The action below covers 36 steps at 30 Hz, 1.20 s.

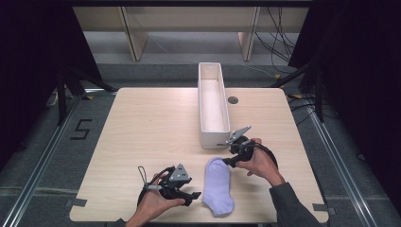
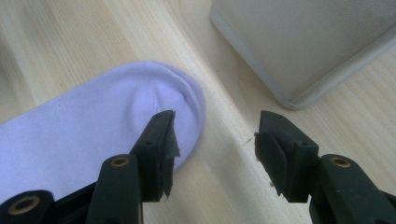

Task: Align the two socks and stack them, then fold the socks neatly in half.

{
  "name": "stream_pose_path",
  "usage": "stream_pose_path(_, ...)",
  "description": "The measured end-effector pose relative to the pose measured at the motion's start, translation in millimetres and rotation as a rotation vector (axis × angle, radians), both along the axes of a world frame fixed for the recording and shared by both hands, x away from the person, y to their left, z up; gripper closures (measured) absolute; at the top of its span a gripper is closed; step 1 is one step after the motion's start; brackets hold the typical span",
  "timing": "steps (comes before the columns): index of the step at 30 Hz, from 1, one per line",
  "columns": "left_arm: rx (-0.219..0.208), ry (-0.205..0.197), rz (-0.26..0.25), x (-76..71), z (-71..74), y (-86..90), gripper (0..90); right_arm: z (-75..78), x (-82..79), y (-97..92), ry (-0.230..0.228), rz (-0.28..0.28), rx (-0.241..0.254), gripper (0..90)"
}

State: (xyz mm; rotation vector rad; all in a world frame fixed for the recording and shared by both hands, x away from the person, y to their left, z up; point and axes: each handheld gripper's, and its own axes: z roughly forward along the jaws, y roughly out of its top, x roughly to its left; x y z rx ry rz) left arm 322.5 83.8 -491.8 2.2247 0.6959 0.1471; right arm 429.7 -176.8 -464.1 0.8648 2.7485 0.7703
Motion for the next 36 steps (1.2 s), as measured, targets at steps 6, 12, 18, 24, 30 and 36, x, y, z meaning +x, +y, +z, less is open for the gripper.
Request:
stream_pose_path(6, 0.015, 0.007, -0.004, 2.8, -2.1, 2.2, 36.1, -2.5, 2.7, 1.6, 0.007, 0.01, -0.002, 46.9)
stream_pose_path(12, 0.008, 0.012, 0.011, 4.0, -3.5, 2.8, 35.0, -5.9, 6.4, 4.9, 0.011, 0.027, -0.008, 46.5)
stream_pose_path(18, 0.009, 0.016, 0.018, 5.2, -3.3, 4.7, 34.1, -6.6, 9.5, 8.3, 0.006, 0.057, -0.001, 45.9)
stream_pose_path(24, 0.006, 0.02, 0.016, 5.5, -4.2, 4.7, 33.7, -8.4, 9.3, 10.1, 0.021, 0.052, -0.003, 45.6)
stream_pose_path(30, 0.004, 0.021, 0.015, 4.4, -2.6, 4.3, 33.6, -8.0, 8.8, 9.9, 0.027, 0.047, 0.004, 45.3)
stream_pose_path(36, -0.006, 0.022, 0.003, 1.6, -1.6, 0.9, 33.4, -7.3, 10.4, 10.0, 0.017, 0.059, 0.008, 44.8)
